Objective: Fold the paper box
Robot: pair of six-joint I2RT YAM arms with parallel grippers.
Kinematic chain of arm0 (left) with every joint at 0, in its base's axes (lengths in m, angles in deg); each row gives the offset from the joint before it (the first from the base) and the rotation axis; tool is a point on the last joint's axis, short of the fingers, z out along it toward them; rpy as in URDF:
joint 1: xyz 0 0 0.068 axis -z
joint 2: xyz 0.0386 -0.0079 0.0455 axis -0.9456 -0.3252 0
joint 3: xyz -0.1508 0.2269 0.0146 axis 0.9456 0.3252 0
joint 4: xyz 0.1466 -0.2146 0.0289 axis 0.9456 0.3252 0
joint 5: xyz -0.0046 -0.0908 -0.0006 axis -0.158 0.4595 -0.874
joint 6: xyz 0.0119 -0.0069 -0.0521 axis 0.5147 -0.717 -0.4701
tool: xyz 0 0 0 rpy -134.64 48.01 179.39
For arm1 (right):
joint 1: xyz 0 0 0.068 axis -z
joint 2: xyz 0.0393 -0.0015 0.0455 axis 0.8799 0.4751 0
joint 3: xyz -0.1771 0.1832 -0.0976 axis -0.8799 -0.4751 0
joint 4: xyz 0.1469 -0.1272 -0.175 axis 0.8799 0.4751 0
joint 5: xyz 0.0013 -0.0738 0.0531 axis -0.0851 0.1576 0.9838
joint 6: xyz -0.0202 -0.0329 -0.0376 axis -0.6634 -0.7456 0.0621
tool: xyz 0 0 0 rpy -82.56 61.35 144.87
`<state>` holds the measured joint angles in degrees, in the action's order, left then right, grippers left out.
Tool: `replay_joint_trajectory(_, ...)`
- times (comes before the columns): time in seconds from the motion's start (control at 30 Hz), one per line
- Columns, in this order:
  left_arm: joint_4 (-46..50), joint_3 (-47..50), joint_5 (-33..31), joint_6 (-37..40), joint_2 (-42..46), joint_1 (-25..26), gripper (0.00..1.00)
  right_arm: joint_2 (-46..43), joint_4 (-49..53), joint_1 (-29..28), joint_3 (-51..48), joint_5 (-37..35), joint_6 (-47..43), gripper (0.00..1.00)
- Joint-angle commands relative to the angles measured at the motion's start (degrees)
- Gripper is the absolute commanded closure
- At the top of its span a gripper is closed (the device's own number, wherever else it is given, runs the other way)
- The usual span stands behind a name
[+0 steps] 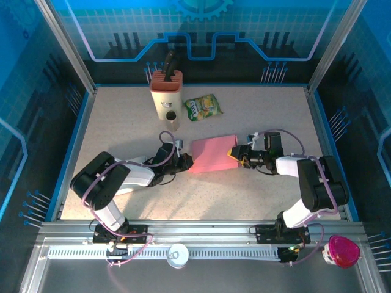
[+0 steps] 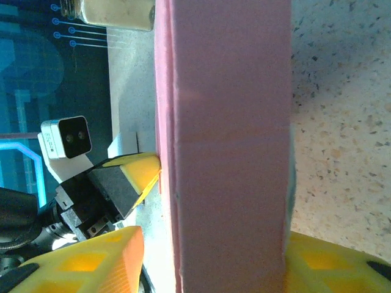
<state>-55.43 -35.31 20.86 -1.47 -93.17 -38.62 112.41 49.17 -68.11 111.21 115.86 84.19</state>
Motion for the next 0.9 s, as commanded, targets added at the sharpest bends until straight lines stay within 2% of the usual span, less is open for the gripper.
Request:
replay_joint_trajectory(0.0, 5.68, 1.89, 0.94, -0.32, -2.81, -0.26, 0.95, 1.78, -4.73, -1.27, 0.70, 2.82, 2.68, 0.50)
replay_joint_trajectory(0.23, 8.16, 0.75, 0.25, 1.28, -0.45, -0.24, 0.90, 2.29, -11.61, -2.14, -0.75, 3.31, 8.19, 0.59)
replay_joint_trajectory(0.33, 9.44, 1.05, -0.84, 2.96, 3.87, -0.19, 0.73, 1.46, -11.55, -2.08, -1.29, 3.28, 9.34, 0.64)
replay_joint_trajectory(0.4, 11.27, 1.57, -3.73, 6.30, 9.10, 0.93, 0.61, 0.88, -11.52, -1.90, -1.72, 3.38, 10.95, 0.65)
replay_joint_trajectory(0.53, 15.82, 1.02, -12.80, 21.93, 19.39, 8.62, 0.48, -0.03, -13.68, -0.56, -3.14, 4.38, 16.09, 0.69)
replay_joint_trajectory(0.63, 20.29, -1.69, -19.99, 37.30, 23.21, 17.02, 0.45, -0.77, -14.89, 0.23, -3.59, 5.64, 19.94, 0.72)
replay_joint_trajectory(0.7, 23.72, -3.98, -25.15, 45.82, 22.69, 21.51, 0.44, -1.39, -14.02, 0.45, -3.86, 6.06, 22.56, 0.72)
replay_joint_trajectory(0.87, 25.53, -8.09, -37.16, 61.82, 16.92, 27.69, 0.42, -3.39, -11.19, 0.61, -4.08, 7.47, 28.10, 0.73)
